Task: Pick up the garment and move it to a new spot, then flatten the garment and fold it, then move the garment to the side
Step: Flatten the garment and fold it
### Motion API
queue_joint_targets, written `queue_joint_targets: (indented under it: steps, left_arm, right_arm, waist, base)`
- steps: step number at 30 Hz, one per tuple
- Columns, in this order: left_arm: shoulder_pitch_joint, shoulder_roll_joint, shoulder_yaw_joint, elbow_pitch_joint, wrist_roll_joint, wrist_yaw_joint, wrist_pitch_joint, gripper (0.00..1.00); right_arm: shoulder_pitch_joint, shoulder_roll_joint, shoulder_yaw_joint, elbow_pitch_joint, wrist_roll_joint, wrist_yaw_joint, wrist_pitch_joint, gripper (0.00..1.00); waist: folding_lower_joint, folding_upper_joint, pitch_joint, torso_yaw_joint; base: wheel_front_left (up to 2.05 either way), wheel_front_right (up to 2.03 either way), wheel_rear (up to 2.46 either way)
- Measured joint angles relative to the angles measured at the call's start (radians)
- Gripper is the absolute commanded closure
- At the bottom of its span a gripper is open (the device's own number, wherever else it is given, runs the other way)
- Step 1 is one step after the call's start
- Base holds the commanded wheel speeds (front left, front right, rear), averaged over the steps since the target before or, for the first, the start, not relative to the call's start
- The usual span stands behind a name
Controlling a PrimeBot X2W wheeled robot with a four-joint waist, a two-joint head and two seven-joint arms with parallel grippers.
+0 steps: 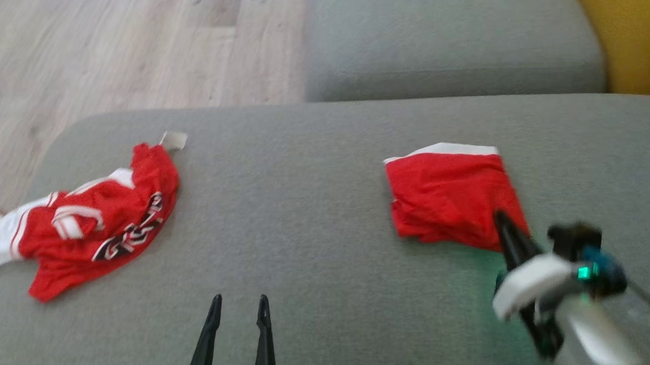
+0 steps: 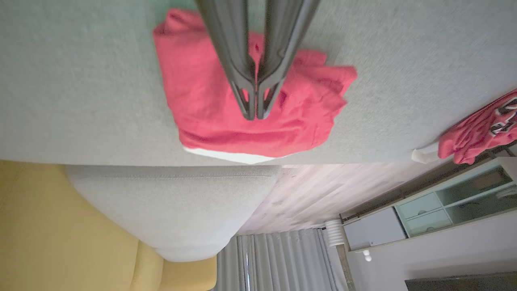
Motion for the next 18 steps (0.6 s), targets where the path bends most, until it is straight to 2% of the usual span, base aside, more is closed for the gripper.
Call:
queue_joint_targets:
  steps: [5,10,18]
  left_arm:
    - [-0.022,0.0,-0.013,0.007,0.0,-0.013,0.0,0.0]
    - [-0.05,0.0,-0.029,0.011,0.0,-0.017,0.0,0.0]
    - [-0.112,-0.001,-0.036,0.011,0.0,-0.016,0.0,0.0]
  right_arm:
    - [-0.179,-0.048,0.057,0.176,0.015,0.0,0.041,1.0]
    - [-0.235,-0.068,0.124,0.312,0.05,0.0,0.054,1.0]
    - [-0.314,-0.047,0.31,0.367,0.111,0.0,0.021,1.0]
  waist:
    - [0.0,0.0,0.04,0.048]
    - [0.0,0.0,0.088,0.08]
    - [0.0002,0.0,0.173,0.087]
  base:
    - [0.0,0.0,0.0]
    - [0.0,0.0,0.0]
    - [0.0,0.0,0.0]
